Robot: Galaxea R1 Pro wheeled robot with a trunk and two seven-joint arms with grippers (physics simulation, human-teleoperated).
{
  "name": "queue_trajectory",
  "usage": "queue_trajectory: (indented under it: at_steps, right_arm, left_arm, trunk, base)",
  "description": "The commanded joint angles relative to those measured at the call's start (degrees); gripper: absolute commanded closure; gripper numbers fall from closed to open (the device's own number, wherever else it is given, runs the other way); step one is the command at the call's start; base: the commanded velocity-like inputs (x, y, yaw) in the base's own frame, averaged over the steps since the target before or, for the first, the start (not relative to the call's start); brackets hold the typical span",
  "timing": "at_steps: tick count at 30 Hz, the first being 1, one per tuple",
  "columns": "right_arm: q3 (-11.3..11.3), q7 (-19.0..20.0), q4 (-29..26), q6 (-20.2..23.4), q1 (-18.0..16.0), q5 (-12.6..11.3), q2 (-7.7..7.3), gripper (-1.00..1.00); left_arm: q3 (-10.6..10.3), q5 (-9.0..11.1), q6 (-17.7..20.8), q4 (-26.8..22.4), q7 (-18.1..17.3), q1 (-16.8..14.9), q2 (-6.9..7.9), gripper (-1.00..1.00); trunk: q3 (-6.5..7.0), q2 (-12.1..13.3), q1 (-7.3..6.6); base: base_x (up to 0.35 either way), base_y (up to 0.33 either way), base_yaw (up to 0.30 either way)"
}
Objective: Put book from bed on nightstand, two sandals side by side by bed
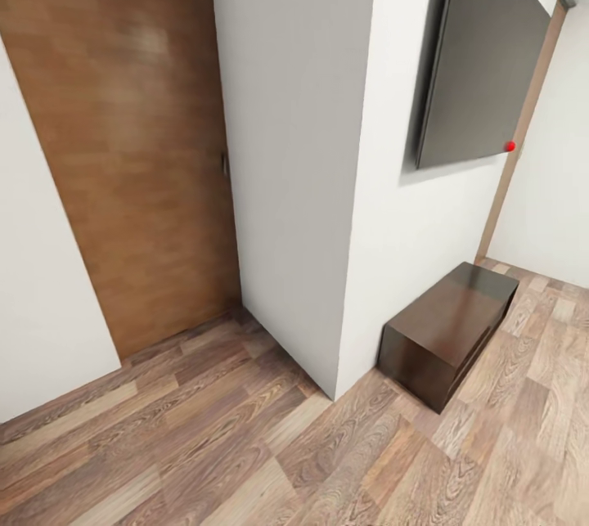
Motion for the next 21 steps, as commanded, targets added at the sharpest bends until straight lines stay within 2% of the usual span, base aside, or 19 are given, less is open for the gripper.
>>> queue_trajectory:
  at_steps: [1, 12, 21]
  right_arm:
    - [-0.2, 0.1, 0.0, -0.1, 0.0, -0.1, 0.02, -1.00]
    - [-0.2, 0.1, 0.0, -0.1, 0.0, -0.1, 0.01, -1.00]
    - [-0.2, 0.1, 0.0, -0.1, 0.0, -0.1, 0.01, -1.00]
  left_arm:
    - [0.0, -0.2, -0.2, 0.0, 0.0, 0.0, 0.00, -1.00]
    - [0.0, -0.2, -0.2, 0.0, 0.0, 0.0, 0.00, -1.00]
    - [0.0, -0.1, -0.2, 0.0, 0.0, 0.0, 0.00, -1.00]
  trunk:
    - [-0.05, 0.0, 0.00]
    - [-0.05, 0.0, 0.00]
    - [-0.05, 0.0, 0.00]
  base:
    - [0.001, 0.000, -0.222]
    - [0.006, 0.002, -0.221]
    - [0.110, 0.094, -0.220]
